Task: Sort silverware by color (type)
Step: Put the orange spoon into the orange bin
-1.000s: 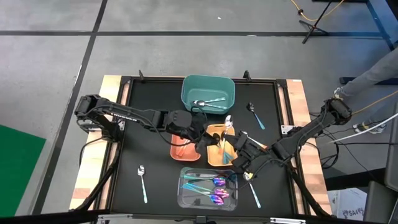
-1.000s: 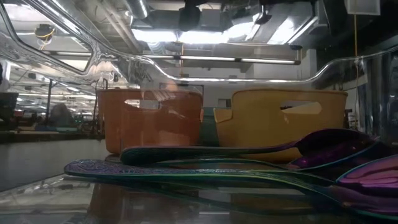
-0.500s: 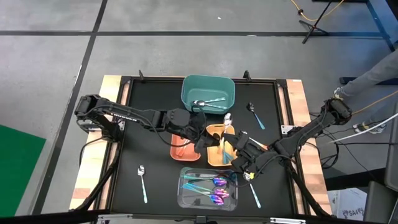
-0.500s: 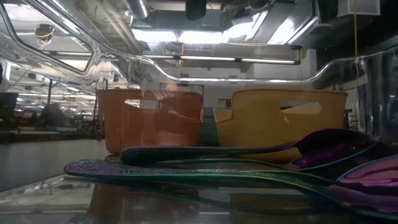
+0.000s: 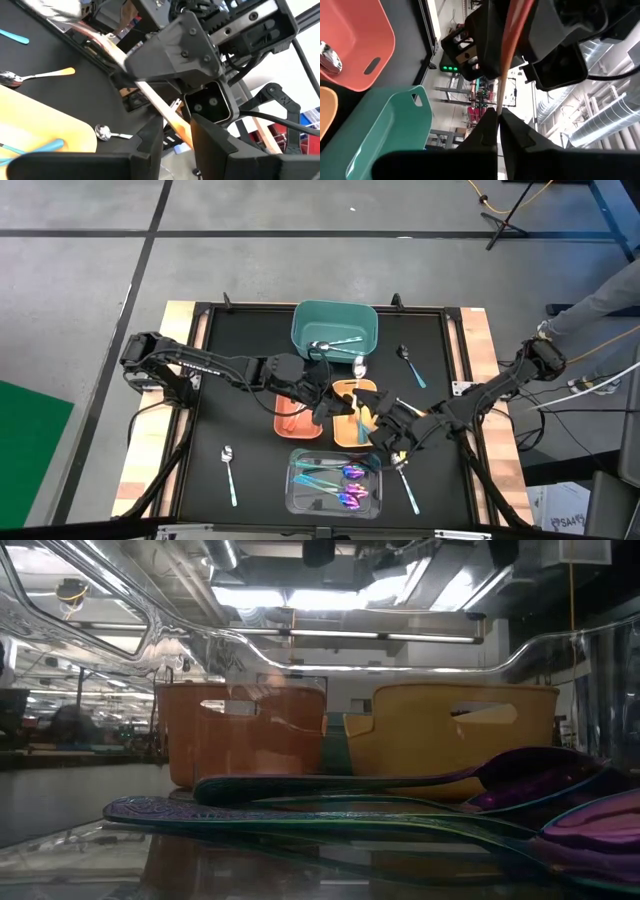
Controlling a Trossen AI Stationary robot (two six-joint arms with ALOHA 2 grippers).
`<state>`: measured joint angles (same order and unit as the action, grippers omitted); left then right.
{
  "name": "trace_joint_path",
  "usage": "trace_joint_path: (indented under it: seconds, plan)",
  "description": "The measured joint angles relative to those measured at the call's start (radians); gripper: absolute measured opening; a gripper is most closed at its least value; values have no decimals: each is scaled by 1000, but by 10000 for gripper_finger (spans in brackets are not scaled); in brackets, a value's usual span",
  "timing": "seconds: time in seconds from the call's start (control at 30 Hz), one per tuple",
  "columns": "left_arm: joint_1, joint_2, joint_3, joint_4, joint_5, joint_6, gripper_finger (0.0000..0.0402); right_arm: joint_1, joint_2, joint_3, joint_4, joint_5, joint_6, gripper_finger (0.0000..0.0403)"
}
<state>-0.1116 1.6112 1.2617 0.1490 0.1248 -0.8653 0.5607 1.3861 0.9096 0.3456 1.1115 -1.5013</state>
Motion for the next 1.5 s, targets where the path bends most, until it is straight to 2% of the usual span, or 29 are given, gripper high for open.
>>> trace_joint_path:
  seconds: [0.33, 0.6, 0.8, 1.0, 1.23, 1.5]
  plan:
    - [0, 1, 0, 1, 17, 2, 93, -33, 0, 0, 4, -66, 0, 0]
    - [0, 1, 0, 1, 17, -6, 93, -31, 0, 0, 4, -62, -1, 0]
    - [0, 1, 0, 4, -12, -105, 93, -31, 0, 0, 4, 5, -51, 0]
    - [5, 1, 0, 21, -28, -160, 93, -31, 0, 0, 6, 11, -52, 0]
    - [5, 1, 0, 31, -38, -179, 93, -45, 0, 0, 81, 1, -53, 0]
    - [7, 1, 0, 47, -55, -180, 93, -80, 0, 0, 75, -33, -53, 0]
